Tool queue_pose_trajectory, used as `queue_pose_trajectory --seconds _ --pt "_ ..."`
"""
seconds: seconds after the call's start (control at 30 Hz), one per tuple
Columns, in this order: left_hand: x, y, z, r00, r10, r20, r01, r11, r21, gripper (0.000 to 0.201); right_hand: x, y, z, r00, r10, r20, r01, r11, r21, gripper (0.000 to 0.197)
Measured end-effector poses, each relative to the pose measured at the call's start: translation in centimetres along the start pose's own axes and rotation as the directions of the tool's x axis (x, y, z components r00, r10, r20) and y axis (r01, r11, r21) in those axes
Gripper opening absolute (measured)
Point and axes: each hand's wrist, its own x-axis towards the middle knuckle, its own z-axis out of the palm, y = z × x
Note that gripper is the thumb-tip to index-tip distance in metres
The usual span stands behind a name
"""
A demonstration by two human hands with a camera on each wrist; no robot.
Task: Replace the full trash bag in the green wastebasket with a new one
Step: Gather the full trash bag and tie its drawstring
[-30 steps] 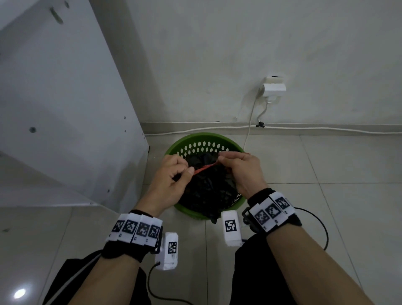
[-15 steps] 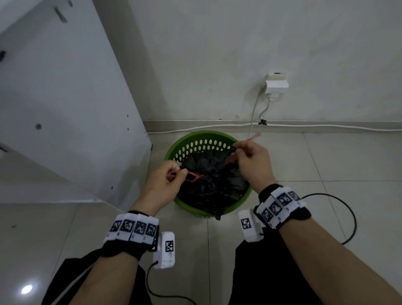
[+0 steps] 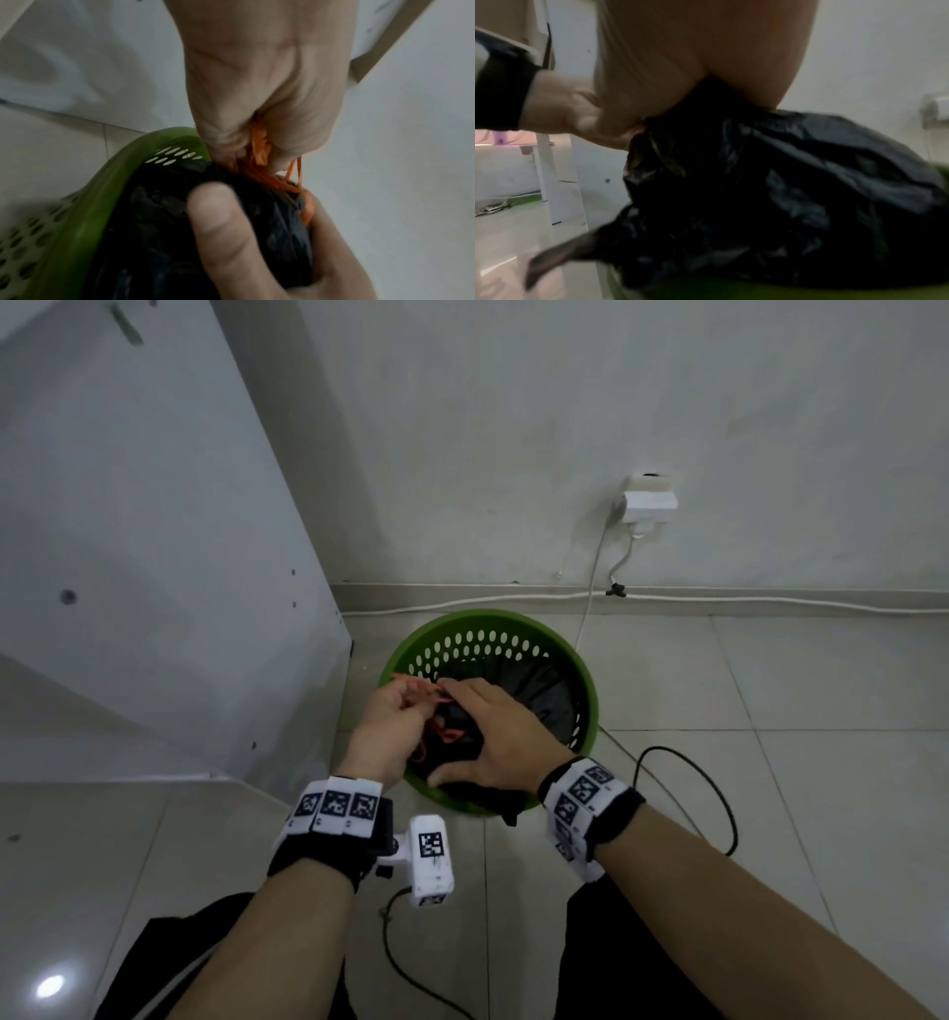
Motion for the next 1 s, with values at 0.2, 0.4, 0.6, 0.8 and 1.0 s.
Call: queue_pose_trajectory --seconds 0.2,0.4,0.6,0.8,1.0 --pt "0.3 -2.3 -3.4 0.982 -0.019 -0.187 0.031 0.998 0.061 0.018 1.9 0.2 -1.2 0.953 0.183 -0.242 -0.106 0.948 0.299 0.039" --pt "0.1 -7.8 -2.7 0.934 -0.346 -0.088 0.352 0.934 0.059 0.026 3.9 -0.7 -2.0 0.849 0.452 -0.275 -0.276 0.821 0.5 0.051" --pt "-0.4 -8.0 -2.2 0.923 -0.368 -0.116 0.331 0.91 -0.249 0.025 5.7 -1.0 -7.2 0.722 0.547 -0.423 -0.219 0.761 0.61 0.025" --pt "-0.9 -6.8 -1.7 0.907 -0.406 -0.114 0.384 0.906 -0.179 0.016 5.3 -5.5 -16.7 0.723 0.314 -0.616 0.031 0.875 0.482 0.04" --pt "-6.9 -0.3 -3.3 0.871 -0.467 -0.149 0.49 0.836 0.247 0.05 2.4 -11.8 -24.4 0.767 0.277 -0.579 0.008 0.898 0.44 0.041"
